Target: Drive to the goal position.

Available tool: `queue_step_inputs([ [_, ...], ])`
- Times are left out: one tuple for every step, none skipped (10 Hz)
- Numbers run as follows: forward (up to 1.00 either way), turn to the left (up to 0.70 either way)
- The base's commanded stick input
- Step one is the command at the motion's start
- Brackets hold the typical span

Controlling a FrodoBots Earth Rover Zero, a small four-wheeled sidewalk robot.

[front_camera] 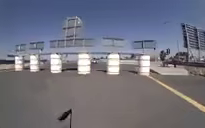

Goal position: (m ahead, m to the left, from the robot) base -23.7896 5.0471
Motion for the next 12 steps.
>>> queue_step_inputs([
  [0.00, -0.45],
  [0.00, -0.45],
  [0.00, -0.45],
  [0.00, -0.45],
  [0.00, -0.45],
  [0.00, -0.45],
  [0.00, -0.45],
  [0.00, -0.45],
  [0.00, -0.45],
  [0.00, -0.45],
  [0.00, -0.45],
  [0.00, -0.45],
])
